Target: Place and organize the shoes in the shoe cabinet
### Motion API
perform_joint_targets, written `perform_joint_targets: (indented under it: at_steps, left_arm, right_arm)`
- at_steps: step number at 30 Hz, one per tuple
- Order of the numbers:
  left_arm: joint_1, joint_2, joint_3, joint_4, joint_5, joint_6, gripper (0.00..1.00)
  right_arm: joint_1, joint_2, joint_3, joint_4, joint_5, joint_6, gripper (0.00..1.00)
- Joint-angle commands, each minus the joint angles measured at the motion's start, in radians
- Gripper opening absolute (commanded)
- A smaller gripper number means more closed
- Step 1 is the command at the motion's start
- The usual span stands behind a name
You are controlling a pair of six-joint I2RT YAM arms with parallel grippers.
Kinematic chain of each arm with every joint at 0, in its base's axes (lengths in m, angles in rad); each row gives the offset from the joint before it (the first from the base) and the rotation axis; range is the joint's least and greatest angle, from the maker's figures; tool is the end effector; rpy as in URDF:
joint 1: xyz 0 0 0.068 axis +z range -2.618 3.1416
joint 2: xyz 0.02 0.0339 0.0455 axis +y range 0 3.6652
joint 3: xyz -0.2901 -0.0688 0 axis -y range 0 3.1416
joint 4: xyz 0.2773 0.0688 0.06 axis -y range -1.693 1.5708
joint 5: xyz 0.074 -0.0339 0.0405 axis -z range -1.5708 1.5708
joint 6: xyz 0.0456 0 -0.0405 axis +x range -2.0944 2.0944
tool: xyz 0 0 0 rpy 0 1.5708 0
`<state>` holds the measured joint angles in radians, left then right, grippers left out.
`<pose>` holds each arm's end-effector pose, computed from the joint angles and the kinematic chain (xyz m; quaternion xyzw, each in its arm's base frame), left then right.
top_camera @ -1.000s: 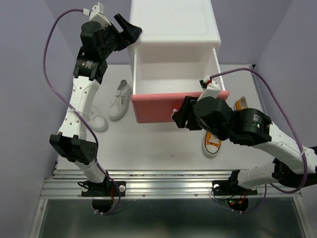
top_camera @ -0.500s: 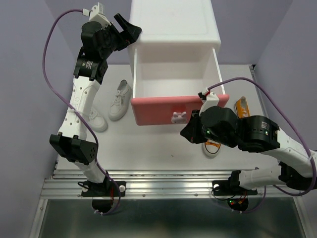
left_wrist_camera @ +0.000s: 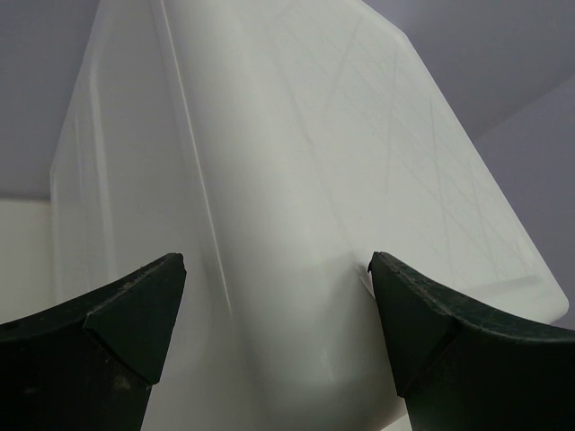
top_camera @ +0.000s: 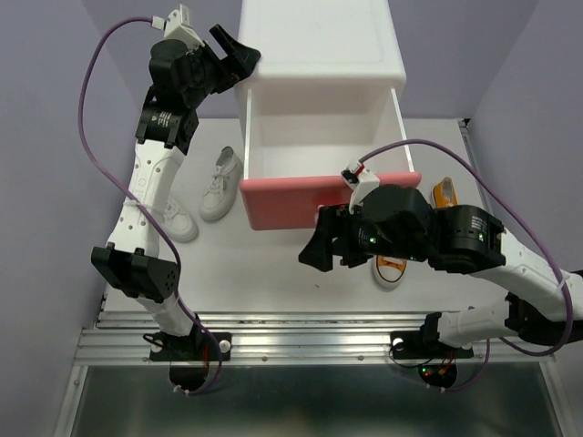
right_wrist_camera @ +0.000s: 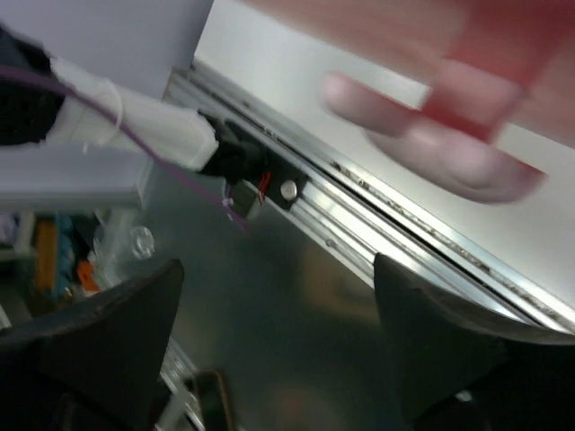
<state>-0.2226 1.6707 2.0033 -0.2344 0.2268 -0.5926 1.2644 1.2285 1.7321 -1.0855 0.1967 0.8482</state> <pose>0.3969 -0.1004 0.5610 -0.0403 0.6713 -0.3616 0.6458 0.0796 0.2221 0.5079 -0.1354 0.8667 0.3686 0.3076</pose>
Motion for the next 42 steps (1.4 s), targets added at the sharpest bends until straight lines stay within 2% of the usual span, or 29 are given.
perform_joint_targets:
  at_steps: [1,5,11,13,17,19,20,21,23,24,25,27,31,32,35,36,39,42]
  left_arm:
    - [0.019,0.080,-0.081,-0.324,-0.076,0.111,0.93]
    - [0.019,0.075,-0.080,-0.338,-0.075,0.111,0.93]
    - [0.019,0.067,-0.092,-0.342,-0.069,0.112,0.93]
    - [0.019,0.070,-0.090,-0.344,-0.066,0.112,0.93]
    - [0.019,0.081,-0.072,-0.353,-0.069,0.106,0.93]
    - [0.019,0.083,-0.063,-0.352,-0.063,0.102,0.93]
    - [0.019,0.084,-0.058,-0.350,-0.061,0.097,0.93]
    - [0.019,0.084,-0.055,-0.352,-0.058,0.096,0.93]
    - [0.019,0.083,-0.057,-0.353,-0.060,0.090,0.93]
    - [0.019,0.081,-0.058,-0.353,-0.061,0.088,0.93]
    - [0.019,0.080,-0.058,-0.352,-0.061,0.088,0.93]
    - [0.019,0.078,-0.058,-0.348,-0.063,0.086,0.93]
    - [0.019,0.081,-0.048,-0.350,-0.058,0.080,0.93]
    - [0.019,0.084,-0.043,-0.352,-0.057,0.079,0.93]
    - [0.019,0.089,-0.032,-0.355,-0.049,0.079,0.93]
    - [0.019,0.090,-0.031,-0.355,-0.046,0.079,0.93]
    - [0.019,0.092,-0.028,-0.359,-0.041,0.082,0.93]
    - [0.019,0.093,-0.029,-0.362,-0.037,0.089,0.93]
  right_arm:
    - [0.006,0.048,0.121,0.024,-0.147,-0.084,1.00]
    - [0.006,0.107,0.274,0.050,-0.187,-0.168,1.00]
    - [0.006,0.252,0.519,0.058,-0.162,-0.282,1.00]
    - [0.006,0.281,0.605,0.073,-0.094,-0.355,1.00]
    - [0.006,0.304,0.638,0.203,0.200,-0.443,1.00]
    - [-0.003,0.339,0.682,0.255,0.375,-0.564,1.00]
    - [-0.016,0.394,0.719,0.262,0.406,-0.587,1.00]
    - [-0.084,0.420,0.812,0.271,0.415,-0.601,1.00]
    - [-0.205,0.456,0.860,0.294,0.358,-0.559,1.00]
    - [-0.329,0.453,0.856,0.341,0.316,-0.523,1.00]
    - [-0.330,0.441,0.831,0.342,0.276,-0.509,1.00]
    - [-0.427,0.428,0.742,0.468,0.279,-0.528,1.00]
    - [-0.591,0.471,0.804,0.467,0.306,-0.525,1.00]
    - [-0.676,0.473,0.805,0.467,0.305,-0.494,1.00]
    - [-0.814,0.448,0.788,0.467,0.242,-0.405,1.00]
    - [-0.879,0.441,0.773,0.467,0.241,-0.396,1.00]
    - [-0.960,0.384,0.713,0.461,0.215,-0.380,1.00]
    - [-1.065,0.333,0.617,0.377,0.224,-0.341,1.00]
